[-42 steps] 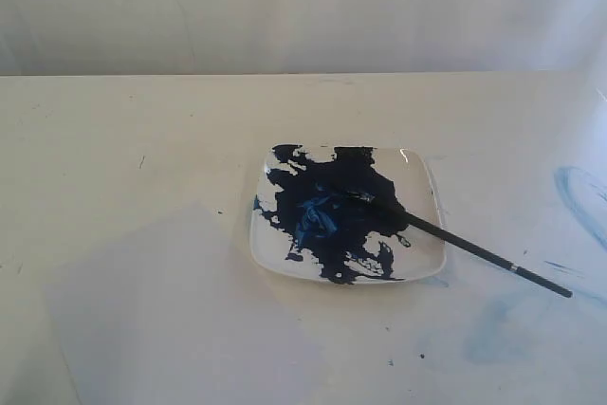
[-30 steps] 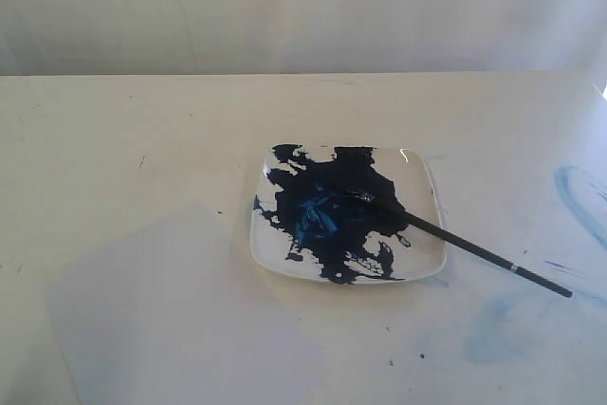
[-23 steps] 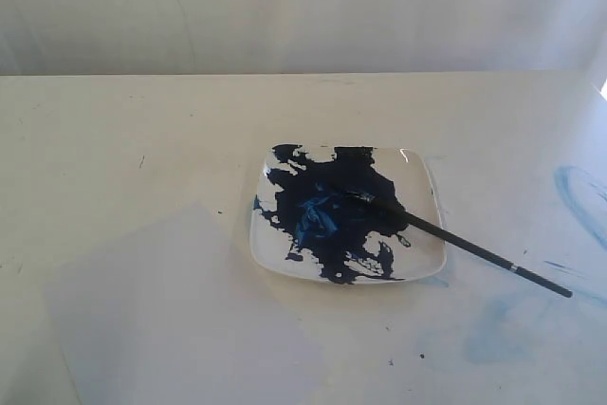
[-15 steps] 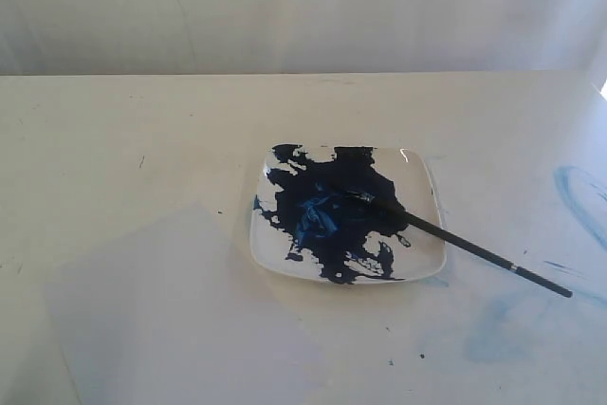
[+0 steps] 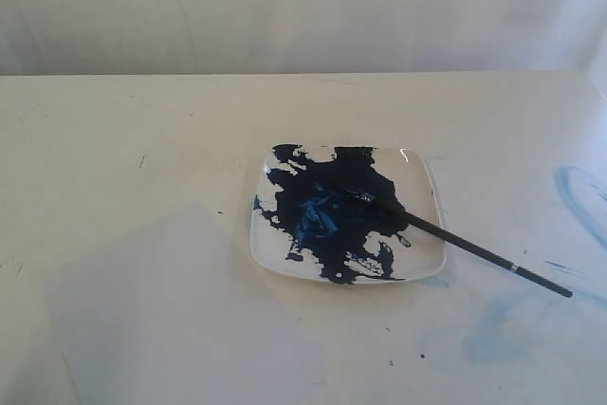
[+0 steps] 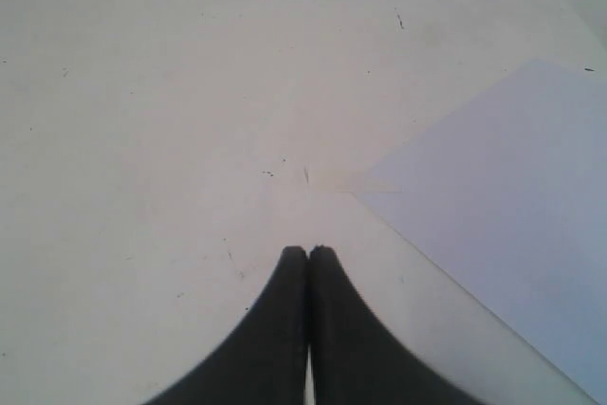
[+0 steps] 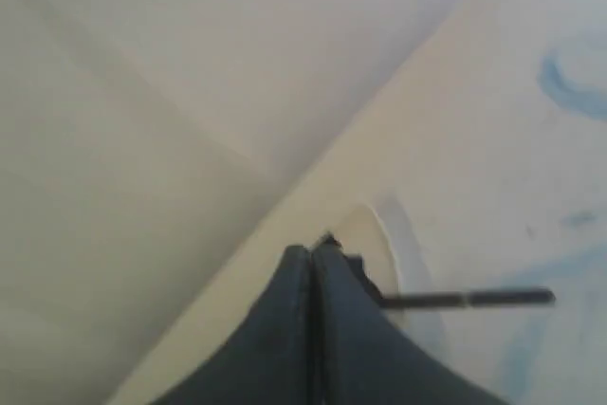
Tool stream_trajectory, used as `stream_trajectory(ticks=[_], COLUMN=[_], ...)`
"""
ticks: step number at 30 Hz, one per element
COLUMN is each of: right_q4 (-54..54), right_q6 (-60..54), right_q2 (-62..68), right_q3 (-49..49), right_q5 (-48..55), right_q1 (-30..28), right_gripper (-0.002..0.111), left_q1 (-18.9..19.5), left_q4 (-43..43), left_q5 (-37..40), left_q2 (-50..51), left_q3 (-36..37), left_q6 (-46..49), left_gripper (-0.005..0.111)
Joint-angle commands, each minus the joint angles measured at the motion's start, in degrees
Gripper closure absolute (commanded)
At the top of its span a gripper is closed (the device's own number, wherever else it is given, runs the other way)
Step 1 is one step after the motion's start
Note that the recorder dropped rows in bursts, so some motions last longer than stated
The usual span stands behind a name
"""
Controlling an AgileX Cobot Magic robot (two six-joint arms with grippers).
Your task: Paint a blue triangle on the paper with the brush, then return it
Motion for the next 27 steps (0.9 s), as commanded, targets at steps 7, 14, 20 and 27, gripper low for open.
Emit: stream_trajectory(ticks=[7, 14, 20, 27], right_q4=[23.32, 19.44, 14.38, 10.73], right_q6=[-48.9, -56.77, -53.43, -49.07], right_q2=[42.25, 70.15, 81.1, 86.39], right_q3=[-13.99, -28.86, -33.59, -37.67], right_q5=[18.14, 23.15, 19.57, 14.84], right_q1=[1.72, 1.72, 1.72, 1.72], right_gripper=[0.108, 0.108, 0.108, 0.108], left_q1=[-0.34, -0.34, -0.34, -0.34], left_q4=[-0.36, -0.36, -0.36, -0.36], left_q5=[-0.05, -0.05, -0.05, -0.05], left_q2=[-0.2, -0.2, -0.2, -0.2], left_q3=[0.22, 0.22, 0.22, 0.22], left_q6=[0.0, 0.0, 0.0, 0.0], left_gripper=[0.107, 0.107, 0.107, 0.107])
